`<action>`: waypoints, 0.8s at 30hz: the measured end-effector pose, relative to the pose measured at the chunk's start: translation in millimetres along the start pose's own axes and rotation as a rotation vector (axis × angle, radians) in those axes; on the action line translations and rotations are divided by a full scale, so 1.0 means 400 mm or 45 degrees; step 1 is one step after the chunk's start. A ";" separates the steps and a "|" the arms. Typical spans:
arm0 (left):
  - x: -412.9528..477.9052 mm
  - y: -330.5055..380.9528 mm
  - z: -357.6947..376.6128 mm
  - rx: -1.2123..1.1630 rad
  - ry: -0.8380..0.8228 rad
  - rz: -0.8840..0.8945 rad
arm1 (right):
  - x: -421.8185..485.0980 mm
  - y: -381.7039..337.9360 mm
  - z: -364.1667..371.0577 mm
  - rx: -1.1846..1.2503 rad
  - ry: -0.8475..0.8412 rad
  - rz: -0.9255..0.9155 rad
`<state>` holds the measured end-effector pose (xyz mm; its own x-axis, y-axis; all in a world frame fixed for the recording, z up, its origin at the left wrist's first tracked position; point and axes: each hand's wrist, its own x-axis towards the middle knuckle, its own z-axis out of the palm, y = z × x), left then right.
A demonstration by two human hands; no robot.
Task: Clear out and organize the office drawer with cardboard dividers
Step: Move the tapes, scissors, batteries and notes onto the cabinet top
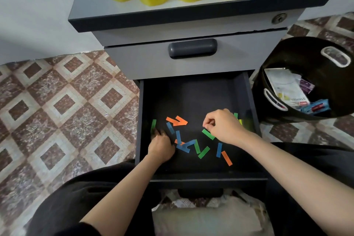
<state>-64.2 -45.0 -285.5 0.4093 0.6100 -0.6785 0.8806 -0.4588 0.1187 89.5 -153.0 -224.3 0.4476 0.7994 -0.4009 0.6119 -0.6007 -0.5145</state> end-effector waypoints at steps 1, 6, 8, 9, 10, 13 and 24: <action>0.001 -0.002 0.006 -0.015 0.056 0.007 | 0.001 0.000 -0.001 0.004 -0.006 0.004; -0.011 -0.014 0.017 -0.046 0.286 0.002 | 0.008 -0.001 0.003 0.026 -0.020 0.011; 0.001 -0.017 0.021 -0.095 0.348 -0.018 | 0.014 -0.004 0.001 0.055 -0.019 -0.007; 0.008 -0.018 0.024 -0.100 0.355 -0.043 | 0.016 -0.006 -0.002 0.080 -0.015 -0.018; 0.015 -0.019 0.028 -0.088 0.354 -0.074 | 0.018 -0.008 -0.005 0.108 -0.006 -0.025; 0.029 -0.014 0.038 -0.012 0.345 -0.147 | 0.019 -0.005 -0.009 0.155 0.015 -0.046; 0.039 -0.003 0.032 0.020 0.296 -0.110 | 0.018 0.011 0.000 0.174 -0.084 -0.033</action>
<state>-61.8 -43.1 -305.4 0.3783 0.7787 -0.5005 0.9115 -0.4075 0.0550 95.4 -149.8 -229.6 0.3862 0.8144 -0.4331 0.5261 -0.5801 -0.6218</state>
